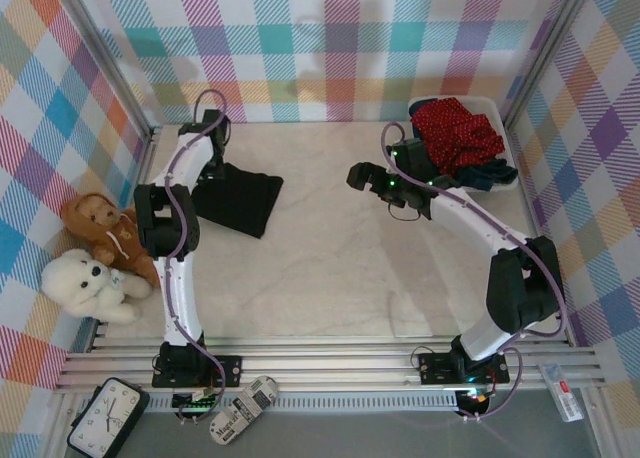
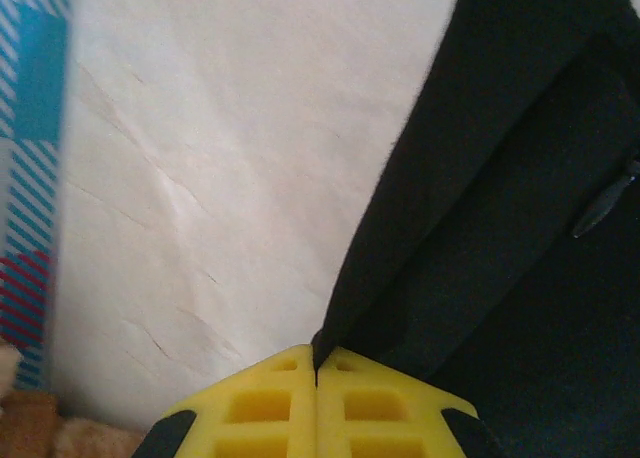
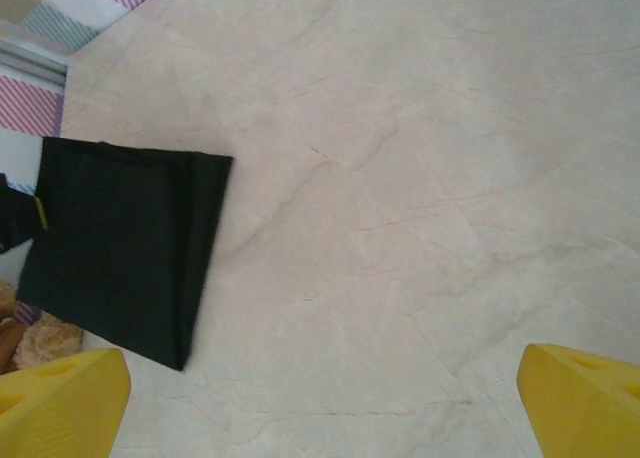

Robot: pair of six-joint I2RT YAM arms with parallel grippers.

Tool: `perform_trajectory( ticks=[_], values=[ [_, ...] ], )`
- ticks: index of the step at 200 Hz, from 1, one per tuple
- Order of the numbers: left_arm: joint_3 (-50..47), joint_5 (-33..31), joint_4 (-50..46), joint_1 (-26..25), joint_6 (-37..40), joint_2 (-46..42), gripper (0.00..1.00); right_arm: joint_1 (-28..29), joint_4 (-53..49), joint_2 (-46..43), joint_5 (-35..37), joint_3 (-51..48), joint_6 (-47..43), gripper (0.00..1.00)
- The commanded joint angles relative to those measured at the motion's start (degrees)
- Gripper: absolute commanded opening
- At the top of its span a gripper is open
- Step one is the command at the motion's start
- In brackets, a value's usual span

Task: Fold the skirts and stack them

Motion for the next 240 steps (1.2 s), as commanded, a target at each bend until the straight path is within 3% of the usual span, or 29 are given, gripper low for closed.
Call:
perform_trajectory(
  ticks=[1, 42, 92, 130, 165, 190, 214, 240],
  values=[
    [7.06, -1.75, -5.78, 3.04, 1.89, 3.89, 0.0, -0.58, -2.18, -2.23, 1.8, -0.44, -1.27, 0.99],
    [14.27, 3.18, -8.71, 7.73, -2.55, 8.76, 0.0, -0.74, -3.03, -3.81, 3.08, -1.22, -1.21, 0.99],
    [13.34, 6.24, -10.78, 8.94, -7.46, 8.73, 0.07, -0.79, -3.56, -6.18, 4.71, -2.7, -0.99, 0.99],
    [12.39, 12.84, -10.29, 8.95, -9.61, 5.48, 0.28, -1.82, -5.79, -8.98, 7.54, -3.07, -3.19, 0.99],
    [10.91, 14.99, -9.66, 8.86, -12.04, 0.53, 0.64, -4.49, -9.63, -12.14, 11.53, -3.9, -6.08, 0.99],
    [5.47, 20.62, -6.17, 7.97, -13.57, -4.13, 0.99, -9.88, -11.81, -14.43, 14.64, -4.27, -10.93, 0.99],
    [-5.48, 27.06, 4.01, 6.48, -16.24, -12.93, 1.0, -17.89, -14.85, -13.66, 17.43, -1.22, -18.21, 0.99],
    [-16.44, 31.55, 13.81, 5.1, -19.43, -22.44, 1.0, -26.21, -17.75, -8.08, 15.52, 5.8, -24.12, 0.99]
  ],
)
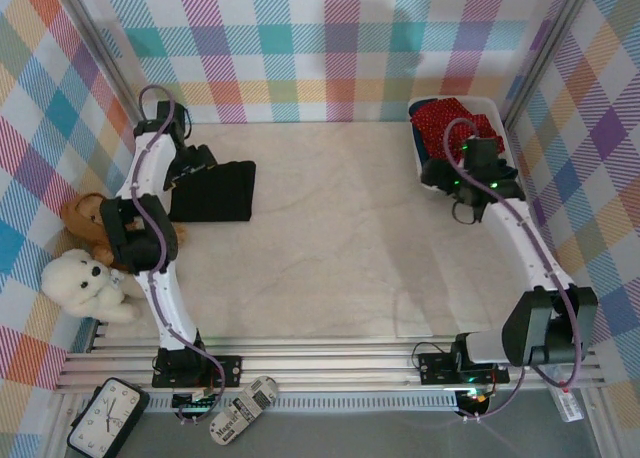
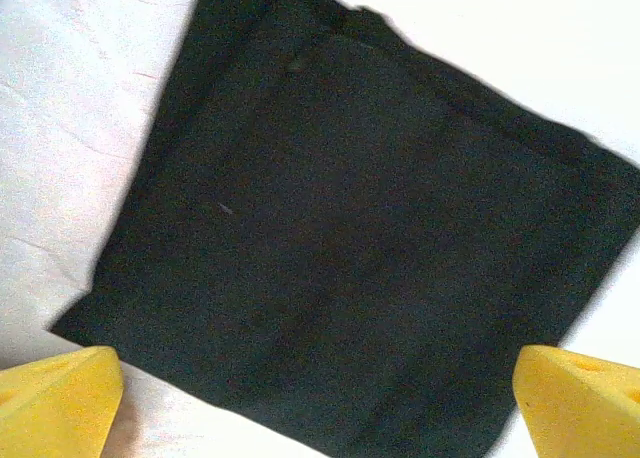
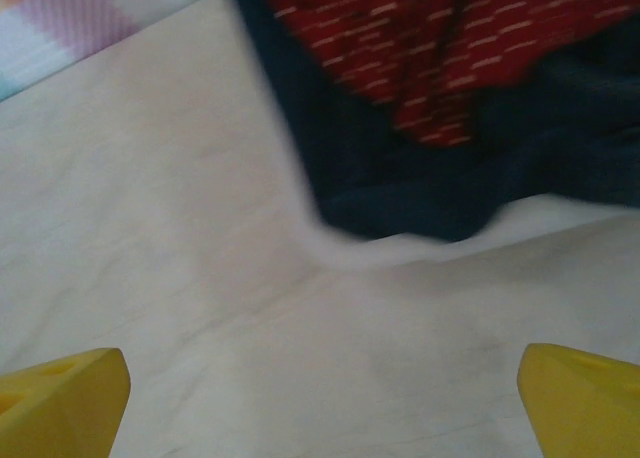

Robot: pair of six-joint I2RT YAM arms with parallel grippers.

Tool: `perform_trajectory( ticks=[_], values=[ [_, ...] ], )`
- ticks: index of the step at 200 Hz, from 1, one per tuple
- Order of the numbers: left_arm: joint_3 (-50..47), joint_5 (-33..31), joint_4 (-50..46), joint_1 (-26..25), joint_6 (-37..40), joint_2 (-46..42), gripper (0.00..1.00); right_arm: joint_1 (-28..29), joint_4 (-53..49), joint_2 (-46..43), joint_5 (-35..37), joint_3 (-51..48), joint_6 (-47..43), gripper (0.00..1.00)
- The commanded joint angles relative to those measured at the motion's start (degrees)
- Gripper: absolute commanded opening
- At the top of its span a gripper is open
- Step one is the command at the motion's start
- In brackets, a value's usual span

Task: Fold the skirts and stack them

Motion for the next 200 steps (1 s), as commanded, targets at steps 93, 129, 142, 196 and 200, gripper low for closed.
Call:
perform_trajectory(
  ticks=[93, 129, 142, 196, 200],
  values=[
    [-27.05, 8.16, 18.82, -0.56, -8.96, -24.61, 1.0, -8.07, -12.28, 36.83, 2.88, 43.27, -29.48, 0.99],
    [-30.4, 9.44, 20.17, 0.88, -10.69, -27.05, 1.0, -7.66, -21.34, 50.24, 4.29, 58.96, -28.78, 0.99],
    [-31.04, 9.95, 20.64, 1.41, -11.1, -27.73, 1.0, -7.4, -22.06, 52.41, 5.83, 61.22, -28.78, 0.94],
    [-31.96, 12.09, 21.26, 2.6, -11.13, -29.03, 1.0, -6.54, -19.07, 47.4, 9.67, 57.96, -27.31, 0.2],
    [-31.95, 12.22, 21.27, 2.6, -11.08, -29.01, 1.0, -6.24, -17.96, 46.11, 9.99, 56.68, -27.71, 0.16]
  ],
)
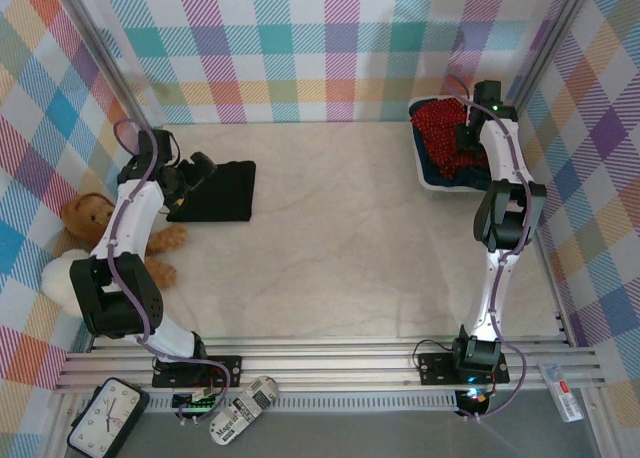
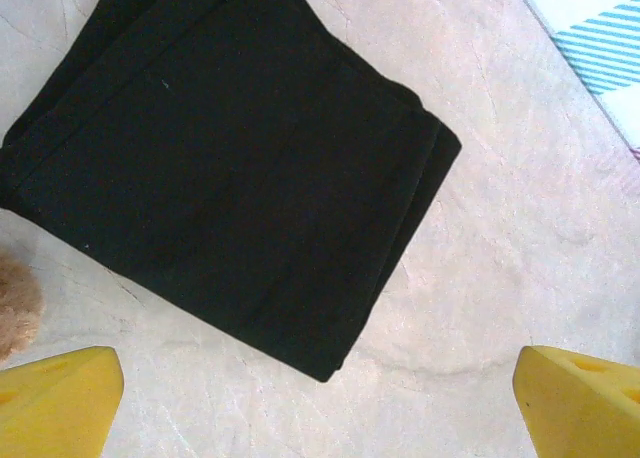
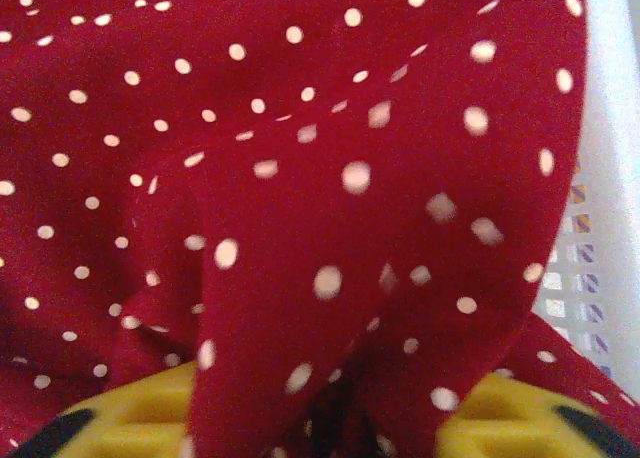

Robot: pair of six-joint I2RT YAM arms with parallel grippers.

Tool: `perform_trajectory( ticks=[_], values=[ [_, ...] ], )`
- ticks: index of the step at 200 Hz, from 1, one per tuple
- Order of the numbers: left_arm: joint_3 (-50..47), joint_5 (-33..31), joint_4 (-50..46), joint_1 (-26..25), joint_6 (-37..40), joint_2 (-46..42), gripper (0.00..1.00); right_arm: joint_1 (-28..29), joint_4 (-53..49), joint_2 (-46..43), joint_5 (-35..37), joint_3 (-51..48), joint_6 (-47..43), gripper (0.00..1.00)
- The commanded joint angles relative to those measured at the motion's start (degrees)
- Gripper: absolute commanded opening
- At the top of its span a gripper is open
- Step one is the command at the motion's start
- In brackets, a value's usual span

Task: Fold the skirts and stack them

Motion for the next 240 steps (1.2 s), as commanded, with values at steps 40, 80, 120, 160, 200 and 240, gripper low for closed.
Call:
perform_trajectory(
  ticks=[40, 80, 120, 160, 200, 240],
  values=[
    [-1.44, 2.43, 2.3, 0.71, 0.11, -3.13, 1.0, 5.34, 10.18, -18.47, 4.54, -13.37, -2.54, 0.0],
    [-1.7, 4.85, 3.07, 0.71, 1.1, -3.3, 1.0, 11.68, 8.71, -25.82, -1.95, -14.35, 0.27, 0.0],
    [-1.85, 7.12, 3.47, 0.71, 0.82, -2.59, 1.0, 20.95, 7.16, -29.76, -12.29, -12.49, 5.7, 0.0],
    [-1.72, 9.95, 4.49, 0.63, -0.15, -2.26, 1.0, 25.23, 9.68, -32.77, -28.53, -15.28, 15.47, 0.0],
    [-2.19, 13.5, 5.74, -0.23, -0.77, -2.22, 1.0, 25.23, 18.0, -37.53, -30.6, -34.54, 22.9, 0.0],
    [-0.56, 13.44, 3.4, -5.62, 1.54, -0.91, 1.0, 25.18, 21.45, -43.05, -30.78, -52.23, 25.5, 0.69]
  ],
)
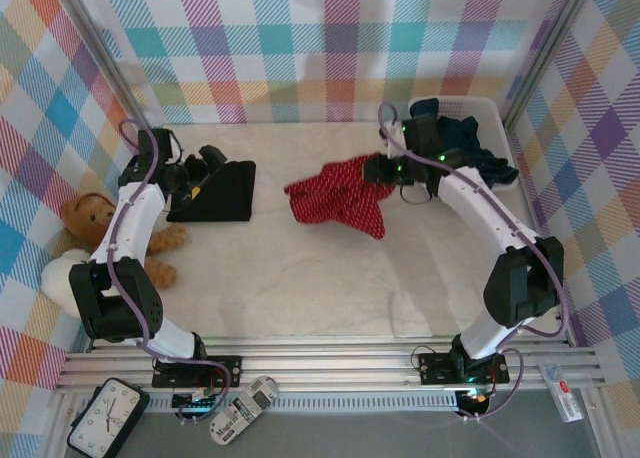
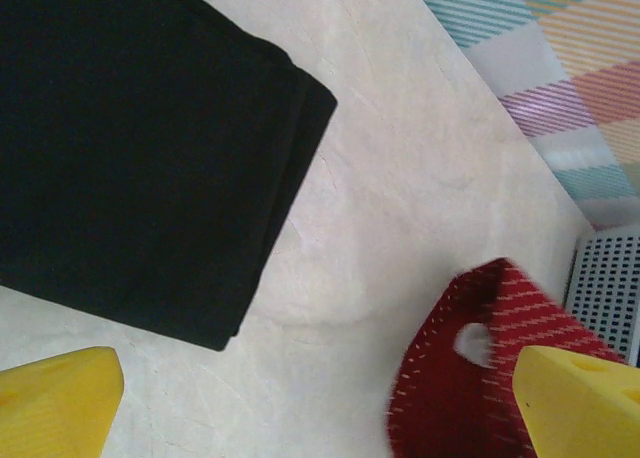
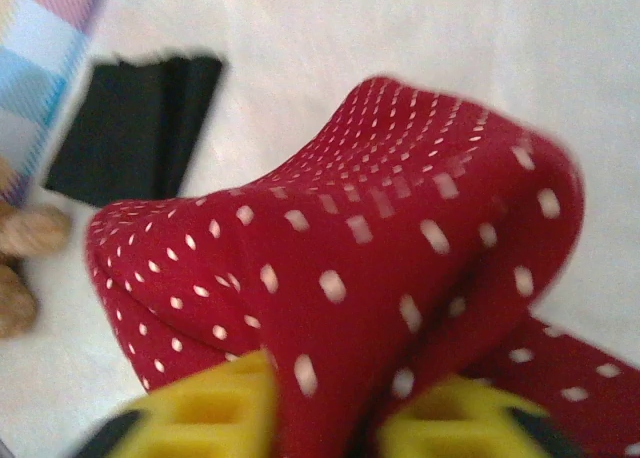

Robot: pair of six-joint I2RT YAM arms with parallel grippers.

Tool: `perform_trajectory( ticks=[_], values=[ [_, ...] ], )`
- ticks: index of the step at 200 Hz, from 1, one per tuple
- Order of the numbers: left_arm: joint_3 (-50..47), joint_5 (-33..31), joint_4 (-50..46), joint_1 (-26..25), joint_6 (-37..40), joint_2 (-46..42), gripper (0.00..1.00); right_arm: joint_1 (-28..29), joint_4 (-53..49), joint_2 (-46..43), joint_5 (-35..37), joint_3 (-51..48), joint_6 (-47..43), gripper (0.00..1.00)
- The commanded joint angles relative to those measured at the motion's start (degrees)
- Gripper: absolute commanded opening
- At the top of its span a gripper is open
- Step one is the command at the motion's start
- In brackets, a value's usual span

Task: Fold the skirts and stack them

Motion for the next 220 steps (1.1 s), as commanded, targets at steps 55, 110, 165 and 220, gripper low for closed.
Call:
perform_trajectory(
  ticks=[55, 110, 165, 220],
  values=[
    [3.26, -4.19, -3.15, -15.33, 1.1, 5.67, 1.0, -0.49, 14.55, -18.54, 8.93, -25.8, 13.12, 0.99],
    [1.18, -4.41, -0.74, -22.9, -4.6, 10.61, 1.0, 4.12, 27.12, -18.33, 0.52, -39.71, 30.43, 0.99],
    [-0.47, 0.15, 1.01, -28.31, -6.3, 15.3, 0.94, 12.33, 23.92, -10.35, 14.43, -38.85, 33.16, 0.96],
    [1.75, -1.8, -2.07, -32.67, -7.89, 20.21, 0.8, 13.11, 21.46, -10.59, 21.96, -39.62, 30.66, 0.86]
  ],
)
